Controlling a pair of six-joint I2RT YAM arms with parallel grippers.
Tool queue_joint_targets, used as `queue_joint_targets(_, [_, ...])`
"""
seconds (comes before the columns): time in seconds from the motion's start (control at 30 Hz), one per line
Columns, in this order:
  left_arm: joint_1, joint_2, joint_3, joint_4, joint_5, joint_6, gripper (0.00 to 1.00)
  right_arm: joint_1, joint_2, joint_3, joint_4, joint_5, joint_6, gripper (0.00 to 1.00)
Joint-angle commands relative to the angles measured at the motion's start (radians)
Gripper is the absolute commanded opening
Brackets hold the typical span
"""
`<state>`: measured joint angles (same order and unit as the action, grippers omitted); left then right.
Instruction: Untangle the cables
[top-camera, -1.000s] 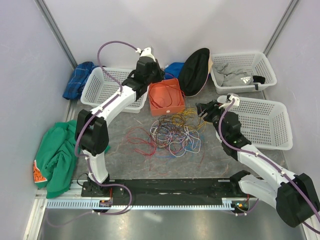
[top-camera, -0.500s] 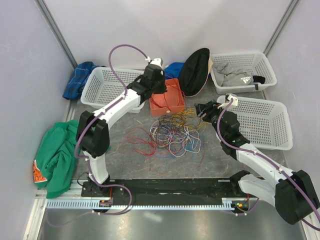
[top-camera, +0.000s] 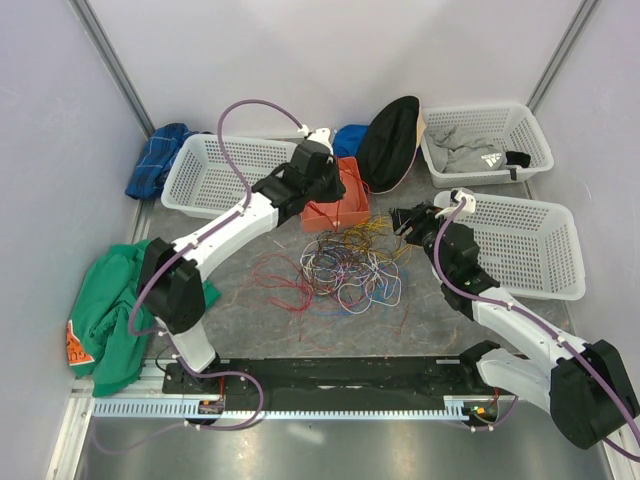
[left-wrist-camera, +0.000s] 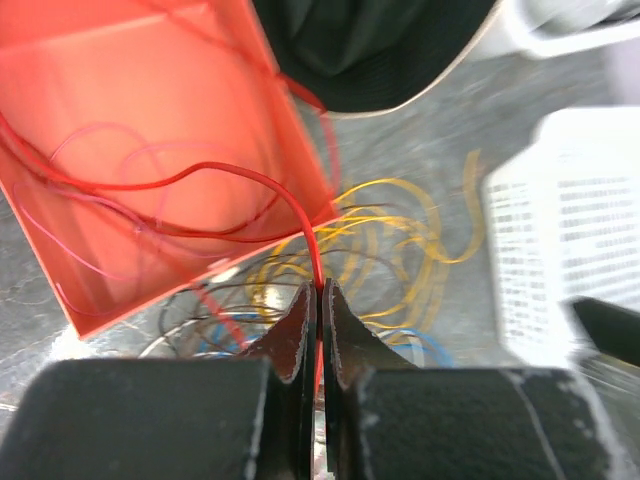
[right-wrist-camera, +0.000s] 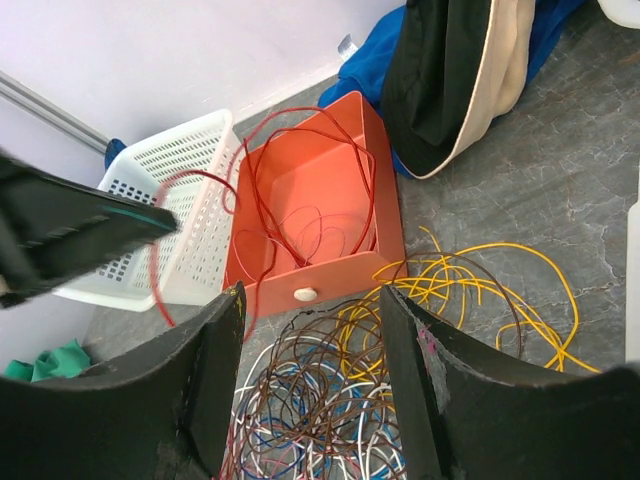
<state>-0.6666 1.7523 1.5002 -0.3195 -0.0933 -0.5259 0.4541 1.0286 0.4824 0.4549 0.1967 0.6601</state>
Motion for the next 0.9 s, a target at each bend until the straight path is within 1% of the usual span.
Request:
queue_joint_targets(0.0, [0.001,-0.08,0.006,0.026,0.059,-0.086,0.02,0.001,-0.018,-0.007,0.042,-0.008,0.012,0.64])
queue_joint_targets(0.1, [0.005,-0.07,-0.004,0.042,0.089,-0.143,0.02,0.001,-0.019,-0.005,0.041,-0.013,0.015,0.63])
queue_joint_targets(0.3, [0.012,-0.033,-0.034,0.103,0.254,-0.307,0.02,0.0,-0.045,-0.016,0.03,0.006,0.009,0.63])
queue_joint_targets(0.4, [0.012,-0.033,-0.072,0.132,0.302,-0.38,0.02,0.001,-0.05,-0.015,0.03,0.004,0.01,0.63])
queue_joint_targets(0.6, [0.021,-0.059,-0.126,0.201,0.31,-0.48,0.02,0.001,-0.053,-0.021,0.034,0.001,0.016,0.64])
queue_joint_targets(0.77, [0.094,-0.013,-0.117,0.264,0.357,-0.552,0.02,0.001,-0.073,-0.022,0.025,0.003,0.015,0.63])
queue_joint_targets(0.83, [0.113,0.013,-0.095,0.276,0.382,-0.569,0.02,0.001,-0.078,-0.024,0.019,0.003,0.012,0.63])
queue_joint_targets(0.87, [0.131,0.039,-0.059,0.273,0.392,-0.569,0.02,0.001,-0.082,-0.025,0.018,0.004,0.01,0.63])
